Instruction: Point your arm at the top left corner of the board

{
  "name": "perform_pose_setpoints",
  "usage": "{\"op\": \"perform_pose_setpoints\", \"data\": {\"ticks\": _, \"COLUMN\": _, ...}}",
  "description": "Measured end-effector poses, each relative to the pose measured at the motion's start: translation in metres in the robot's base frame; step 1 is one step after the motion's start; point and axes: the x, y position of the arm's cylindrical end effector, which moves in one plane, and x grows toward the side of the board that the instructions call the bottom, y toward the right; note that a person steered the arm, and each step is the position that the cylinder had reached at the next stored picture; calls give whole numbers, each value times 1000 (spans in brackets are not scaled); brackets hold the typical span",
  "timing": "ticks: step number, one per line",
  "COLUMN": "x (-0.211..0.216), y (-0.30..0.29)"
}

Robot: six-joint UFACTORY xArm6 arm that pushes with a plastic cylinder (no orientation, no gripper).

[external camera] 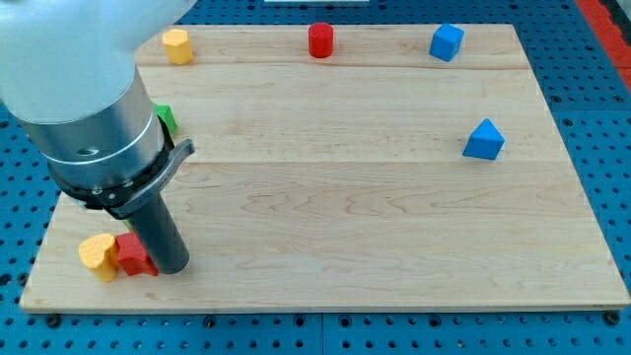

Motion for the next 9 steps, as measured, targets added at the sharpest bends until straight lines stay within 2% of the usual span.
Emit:
{"op": "perform_pose_setpoints", "data": {"ticks": 1, "x": -45, "y": 47}}
{"op": "perform_pose_setpoints", "data": {"ticks": 2, "x": -108, "y": 48}}
{"op": "perform_pose_setpoints", "data": {"ticks": 3, "x": -157, "y": 23}}
{"op": "perform_pose_setpoints", "data": {"ticks": 5, "x": -325, "y": 25}}
{"op": "perform_pose_setpoints", "data": {"ticks": 6, "x": -379, "y": -18}}
{"op": "perform_pose_setpoints", "data": {"ticks": 7, "x": -383, "y": -20}}
{"op": "perform_pose_setpoints", "data": {"ticks": 9, "x": -377, "y": -96}}
